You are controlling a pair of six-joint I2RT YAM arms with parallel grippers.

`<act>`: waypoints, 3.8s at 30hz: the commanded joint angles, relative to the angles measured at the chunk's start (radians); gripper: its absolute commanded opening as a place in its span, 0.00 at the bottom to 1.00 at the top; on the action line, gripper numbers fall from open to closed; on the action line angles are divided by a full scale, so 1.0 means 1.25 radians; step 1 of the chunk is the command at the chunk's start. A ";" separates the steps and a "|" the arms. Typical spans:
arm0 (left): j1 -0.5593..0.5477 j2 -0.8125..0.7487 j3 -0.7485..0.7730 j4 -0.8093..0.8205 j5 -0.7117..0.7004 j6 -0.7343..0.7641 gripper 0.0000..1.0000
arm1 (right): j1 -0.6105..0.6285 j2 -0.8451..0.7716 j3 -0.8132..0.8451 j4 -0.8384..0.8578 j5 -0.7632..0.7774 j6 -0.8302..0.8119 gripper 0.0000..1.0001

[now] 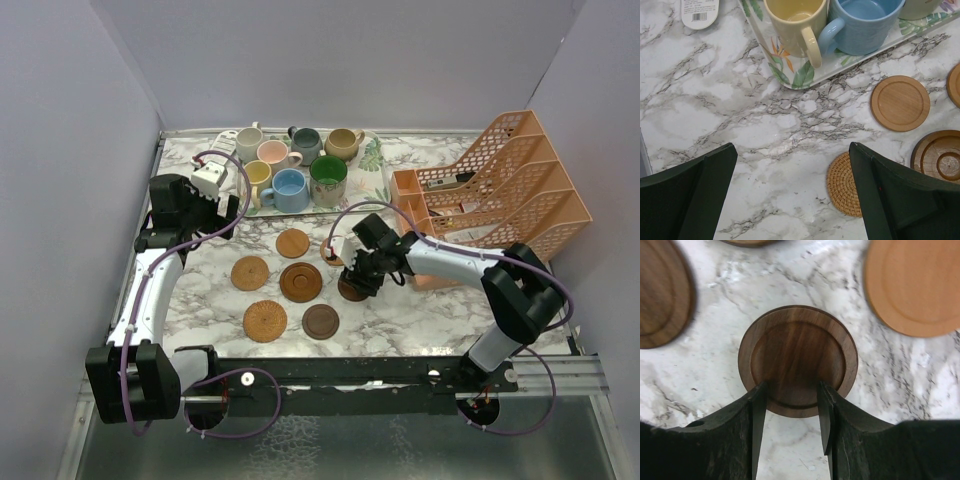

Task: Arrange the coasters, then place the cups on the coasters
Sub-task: Move the coaster to the center of the board, then move the tray to the center of the board.

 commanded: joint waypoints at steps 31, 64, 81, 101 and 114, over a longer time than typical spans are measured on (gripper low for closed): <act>0.007 -0.022 -0.012 0.019 0.017 0.009 0.99 | 0.060 0.134 0.109 -0.002 -0.046 -0.006 0.43; 0.007 -0.020 -0.019 0.020 0.019 0.012 0.99 | 0.055 0.073 0.159 -0.011 -0.076 -0.018 0.44; 0.007 -0.022 -0.016 0.019 0.024 0.007 0.99 | -0.034 0.120 0.248 0.051 -0.023 0.034 0.44; 0.007 -0.005 -0.007 0.028 0.015 -0.007 0.99 | -0.199 -0.013 0.206 0.087 0.011 0.096 0.55; 0.002 0.098 0.058 0.028 -0.007 0.047 0.99 | -0.294 -0.138 0.125 0.104 0.007 0.090 0.80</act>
